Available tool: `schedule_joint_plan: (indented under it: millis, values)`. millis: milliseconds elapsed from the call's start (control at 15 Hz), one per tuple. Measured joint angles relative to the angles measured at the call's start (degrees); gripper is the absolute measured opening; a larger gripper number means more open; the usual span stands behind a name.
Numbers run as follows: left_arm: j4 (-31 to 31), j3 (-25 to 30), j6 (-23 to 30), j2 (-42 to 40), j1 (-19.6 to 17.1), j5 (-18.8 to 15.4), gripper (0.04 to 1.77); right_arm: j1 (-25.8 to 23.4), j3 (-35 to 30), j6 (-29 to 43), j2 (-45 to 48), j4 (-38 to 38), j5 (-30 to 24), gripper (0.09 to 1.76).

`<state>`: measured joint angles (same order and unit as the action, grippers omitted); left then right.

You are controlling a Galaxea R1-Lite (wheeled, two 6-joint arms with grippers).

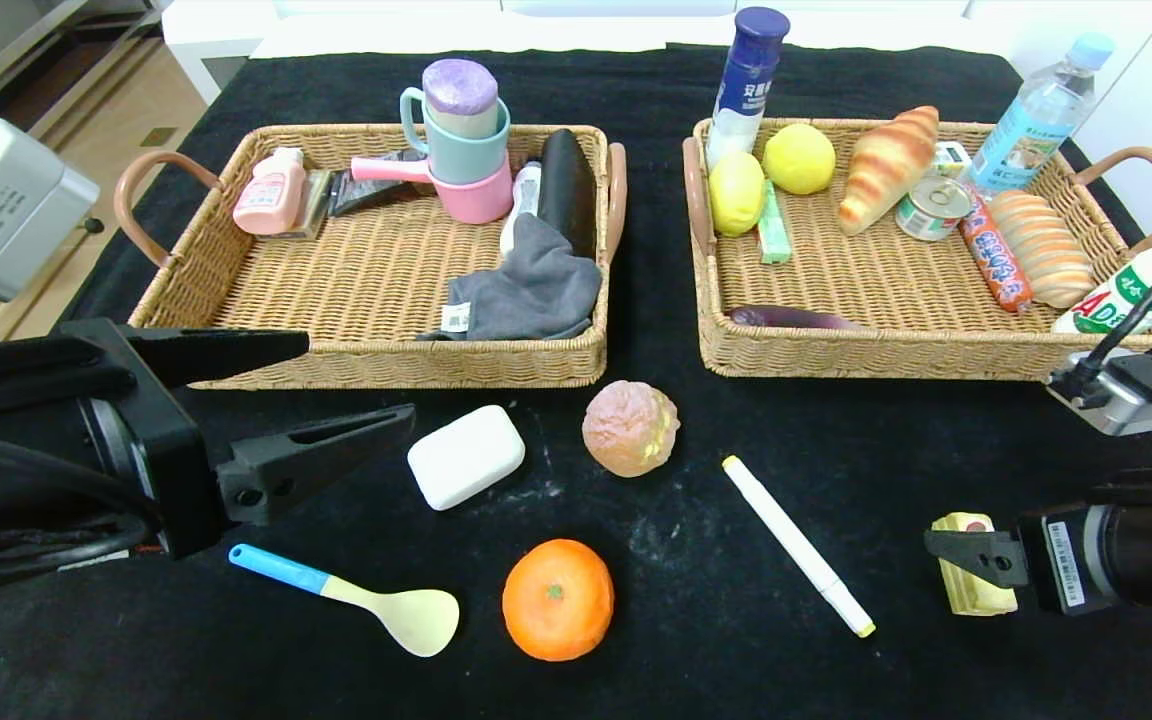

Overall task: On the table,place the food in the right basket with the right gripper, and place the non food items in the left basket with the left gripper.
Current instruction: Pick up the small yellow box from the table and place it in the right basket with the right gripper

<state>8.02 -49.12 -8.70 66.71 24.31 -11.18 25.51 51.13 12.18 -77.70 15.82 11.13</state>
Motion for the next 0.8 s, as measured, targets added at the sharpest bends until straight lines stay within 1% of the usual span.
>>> schedule_joint_plan:
  millis: [200, 467, 800]
  values:
    - [0.0, 0.09, -0.02, -0.21, 0.02, -0.01, 1.72, 0.17, -0.15, 2.07, -2.43, -0.01, 0.22, 1.71]
    - [0.0, 0.15, -0.05, -0.41, 0.02, 0.0, 1.72, -0.33, -0.22, 2.28, -4.99, -0.1, 1.27, 1.71]
    - [0.0, 0.26, -0.02, -0.48, 0.02, -0.01, 1.72, -0.41, -0.24, 2.4, -6.36, -0.1, 1.29, 1.71]
